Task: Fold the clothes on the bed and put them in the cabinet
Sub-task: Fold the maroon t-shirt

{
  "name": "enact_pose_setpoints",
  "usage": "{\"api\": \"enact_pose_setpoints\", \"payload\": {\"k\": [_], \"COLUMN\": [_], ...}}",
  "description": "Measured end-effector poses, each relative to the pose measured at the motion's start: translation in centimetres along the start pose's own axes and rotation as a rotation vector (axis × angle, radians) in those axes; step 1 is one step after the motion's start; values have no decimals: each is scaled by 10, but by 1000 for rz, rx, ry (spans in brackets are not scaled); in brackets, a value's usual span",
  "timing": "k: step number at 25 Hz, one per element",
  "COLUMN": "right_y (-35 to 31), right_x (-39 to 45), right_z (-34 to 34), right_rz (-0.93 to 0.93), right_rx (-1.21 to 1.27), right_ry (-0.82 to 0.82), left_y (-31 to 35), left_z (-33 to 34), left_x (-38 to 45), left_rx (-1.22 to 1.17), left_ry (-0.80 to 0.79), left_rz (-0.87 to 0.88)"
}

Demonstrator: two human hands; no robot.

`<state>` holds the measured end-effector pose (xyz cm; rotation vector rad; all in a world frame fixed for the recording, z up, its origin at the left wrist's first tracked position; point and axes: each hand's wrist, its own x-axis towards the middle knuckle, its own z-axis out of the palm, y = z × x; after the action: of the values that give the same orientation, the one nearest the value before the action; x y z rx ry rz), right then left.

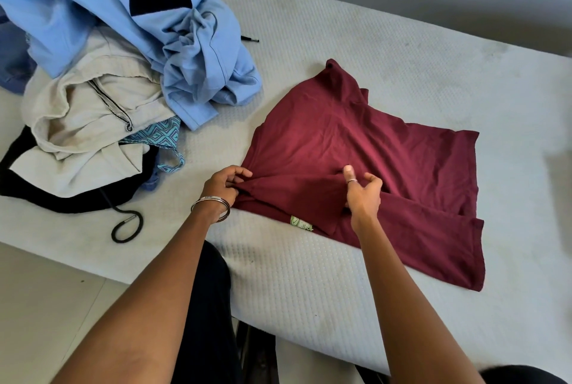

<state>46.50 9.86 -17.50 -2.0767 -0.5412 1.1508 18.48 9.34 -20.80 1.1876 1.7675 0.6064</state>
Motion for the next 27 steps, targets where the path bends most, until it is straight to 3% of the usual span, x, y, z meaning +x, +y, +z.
{"api": "enact_pose_setpoints", "payload": {"k": [4,9,12,14,16,19,23,25,27], "right_y": [13,19,2,-13,-23,-28,-32,-27,-15], "right_x": [-16,-21,-14,0,15,41,57,55,41], "right_z": [-8,-22,-27,-26,-19,-7,-7,-4,4], "right_rz": [-49,-18,-209,-349,-388,-330,-68,-163,-447], "right_rx": [-368,-503,-520,-494,-620,-797,-446,-546,-664], "right_ry": [-258,-44,130,113,23,-71,-6,73,215], "left_y": [10,23,43,58,64,62,54,51,50], "left_z": [2,17,38,52,61,59,59,64,74], "left_x": [-4,-18,-29,-30,-28,-18,-7,-7,-12], "left_rx": [273,464,451,460,545,569,595,656,704], "left_ry": [-111,-150,37,95,21,45,97,121,318], "left_rz": [139,76,24,-27,-66,-99,-144,-129,-13]}}
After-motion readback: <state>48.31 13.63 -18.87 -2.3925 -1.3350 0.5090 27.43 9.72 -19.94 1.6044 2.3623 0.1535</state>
